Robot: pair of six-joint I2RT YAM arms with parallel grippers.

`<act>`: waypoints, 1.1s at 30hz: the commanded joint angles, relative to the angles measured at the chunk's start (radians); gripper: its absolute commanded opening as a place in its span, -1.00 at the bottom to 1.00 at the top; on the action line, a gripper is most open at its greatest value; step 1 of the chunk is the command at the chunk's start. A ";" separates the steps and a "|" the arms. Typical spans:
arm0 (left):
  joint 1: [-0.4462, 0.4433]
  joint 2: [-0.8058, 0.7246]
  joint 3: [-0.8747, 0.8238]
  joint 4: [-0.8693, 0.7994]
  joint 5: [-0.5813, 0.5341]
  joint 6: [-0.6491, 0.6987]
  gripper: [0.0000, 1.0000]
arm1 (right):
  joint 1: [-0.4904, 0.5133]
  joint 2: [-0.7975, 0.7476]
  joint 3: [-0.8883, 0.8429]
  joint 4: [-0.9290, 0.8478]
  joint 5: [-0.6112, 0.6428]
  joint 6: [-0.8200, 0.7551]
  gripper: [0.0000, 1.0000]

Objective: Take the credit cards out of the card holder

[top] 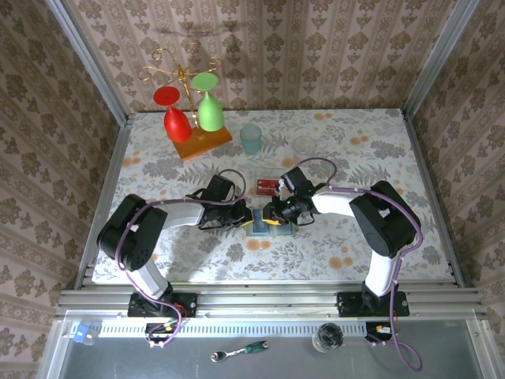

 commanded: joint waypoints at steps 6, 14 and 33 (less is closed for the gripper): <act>0.008 0.026 -0.008 -0.017 -0.001 0.023 -1.00 | 0.010 0.010 0.037 -0.086 0.055 -0.049 -0.53; 0.009 0.029 0.000 -0.024 0.000 0.028 -1.00 | 0.014 -0.023 0.071 -0.200 0.138 -0.110 -0.52; 0.009 -0.011 0.045 -0.065 0.004 0.032 -1.00 | 0.017 -0.086 0.076 -0.202 0.142 -0.118 -0.50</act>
